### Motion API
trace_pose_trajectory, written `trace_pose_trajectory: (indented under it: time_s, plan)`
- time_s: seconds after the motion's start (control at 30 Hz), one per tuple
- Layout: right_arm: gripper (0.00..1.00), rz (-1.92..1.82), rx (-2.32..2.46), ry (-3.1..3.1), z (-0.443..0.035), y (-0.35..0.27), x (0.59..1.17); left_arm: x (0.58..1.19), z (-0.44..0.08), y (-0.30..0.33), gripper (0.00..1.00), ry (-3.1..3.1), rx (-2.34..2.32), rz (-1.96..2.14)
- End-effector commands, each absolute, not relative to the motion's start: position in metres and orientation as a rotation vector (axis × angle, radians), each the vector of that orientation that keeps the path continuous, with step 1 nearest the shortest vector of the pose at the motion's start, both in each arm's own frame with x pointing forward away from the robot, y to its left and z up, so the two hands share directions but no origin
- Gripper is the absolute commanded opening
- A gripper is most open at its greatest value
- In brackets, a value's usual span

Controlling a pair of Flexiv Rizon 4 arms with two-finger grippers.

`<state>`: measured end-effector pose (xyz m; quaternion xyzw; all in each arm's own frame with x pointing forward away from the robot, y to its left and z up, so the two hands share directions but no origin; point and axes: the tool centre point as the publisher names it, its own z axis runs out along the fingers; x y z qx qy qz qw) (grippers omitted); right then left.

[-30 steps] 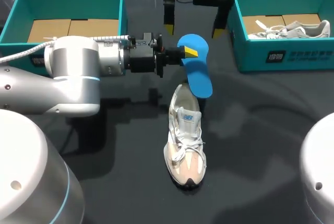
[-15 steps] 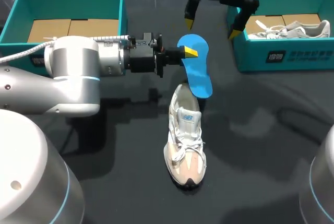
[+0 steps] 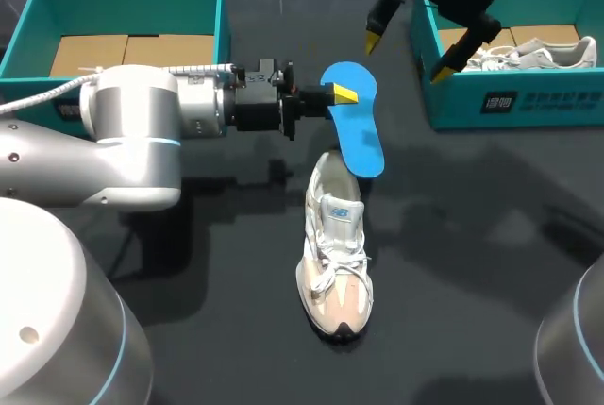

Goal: Take the shoe out of the shoebox, open the shoe tongue, remove and reinsert the insole, then place the shoe into the shoebox

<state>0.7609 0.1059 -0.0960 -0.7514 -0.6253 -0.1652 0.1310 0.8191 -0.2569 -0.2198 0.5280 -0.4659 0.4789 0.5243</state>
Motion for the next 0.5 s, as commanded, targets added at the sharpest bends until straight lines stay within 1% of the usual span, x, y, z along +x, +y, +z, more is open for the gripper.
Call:
trace_pose_trajectory:
  time_s: [0.03,0.3,0.5]
  plan:
    - [1.00,-0.810,-1.954,-1.615,-0.104,0.096,0.762,0.819,-0.220,-0.257,0.00,-1.116,1.263,1.147]
    - [1.00,-0.947,-1.888,-1.475,-0.106,0.077,0.760,0.819,-0.220,-0.257,0.00,-1.116,1.263,1.147]
    - [1.00,-1.044,-1.801,-1.362,-0.119,0.068,0.760,0.819,-0.220,-0.257,0.00,-1.116,1.263,1.147]
